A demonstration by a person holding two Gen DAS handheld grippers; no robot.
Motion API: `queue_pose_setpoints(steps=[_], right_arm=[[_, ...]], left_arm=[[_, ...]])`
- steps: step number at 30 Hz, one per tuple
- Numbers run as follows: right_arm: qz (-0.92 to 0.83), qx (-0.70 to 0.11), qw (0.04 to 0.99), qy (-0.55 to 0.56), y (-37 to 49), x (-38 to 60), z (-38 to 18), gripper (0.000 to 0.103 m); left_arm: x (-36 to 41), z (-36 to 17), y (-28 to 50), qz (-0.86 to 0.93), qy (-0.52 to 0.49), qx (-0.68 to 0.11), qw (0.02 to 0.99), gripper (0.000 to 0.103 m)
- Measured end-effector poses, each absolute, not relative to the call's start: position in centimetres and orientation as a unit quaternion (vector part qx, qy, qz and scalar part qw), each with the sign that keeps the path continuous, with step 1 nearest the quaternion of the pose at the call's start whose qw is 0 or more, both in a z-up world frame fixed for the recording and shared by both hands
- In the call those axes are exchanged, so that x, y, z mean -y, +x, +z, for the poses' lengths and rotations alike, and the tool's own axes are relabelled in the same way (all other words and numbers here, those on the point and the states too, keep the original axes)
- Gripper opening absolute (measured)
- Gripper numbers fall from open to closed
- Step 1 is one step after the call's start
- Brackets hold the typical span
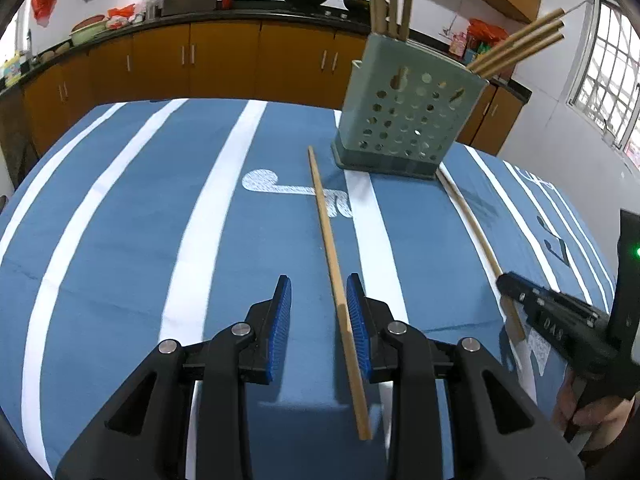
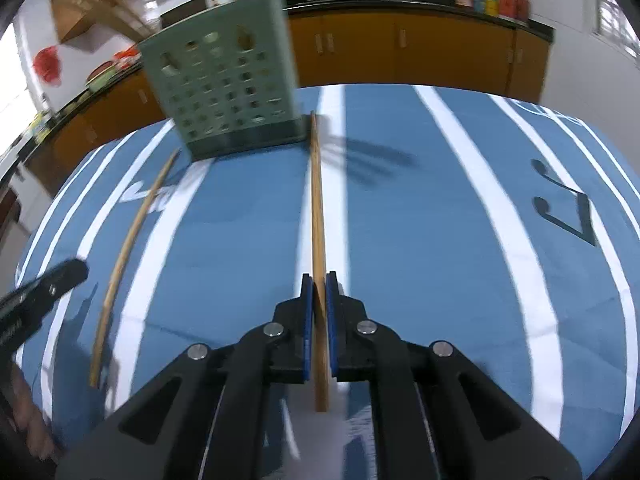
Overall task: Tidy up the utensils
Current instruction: 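Lower the left tool and grasp a chopstick while the right tool grasps another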
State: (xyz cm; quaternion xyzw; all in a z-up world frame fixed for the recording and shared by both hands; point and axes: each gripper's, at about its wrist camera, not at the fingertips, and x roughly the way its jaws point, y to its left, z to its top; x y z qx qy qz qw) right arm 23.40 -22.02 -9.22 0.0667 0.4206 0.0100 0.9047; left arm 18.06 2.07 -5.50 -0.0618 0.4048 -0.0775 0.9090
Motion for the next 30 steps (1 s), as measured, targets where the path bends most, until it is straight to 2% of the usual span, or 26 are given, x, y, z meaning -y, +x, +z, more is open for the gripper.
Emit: queue_pose_setpoints(steps=[11,17,30], right_arm=[[-0.026,-0.419,0.903,0.091,23.8,24.4,-9.3,0.008],[-0.023,-0.421,0.903,0.088,23.9,24.3,-9.3,0.008],[0.005,-0.424,0.904,0.056,25.1,22.9,-9.2,0.008]], left_arm=[[-0.1,-6.7,18.3,-0.082,-0.03,-0.427,0.9,0.03],[0.5,-7.5,18.4,-0.061,-0.001,-0.432,0.9,0.008],[-4.2,-7.2,22.7,-0.005,-0.025,-0.436,0.899,0.007]])
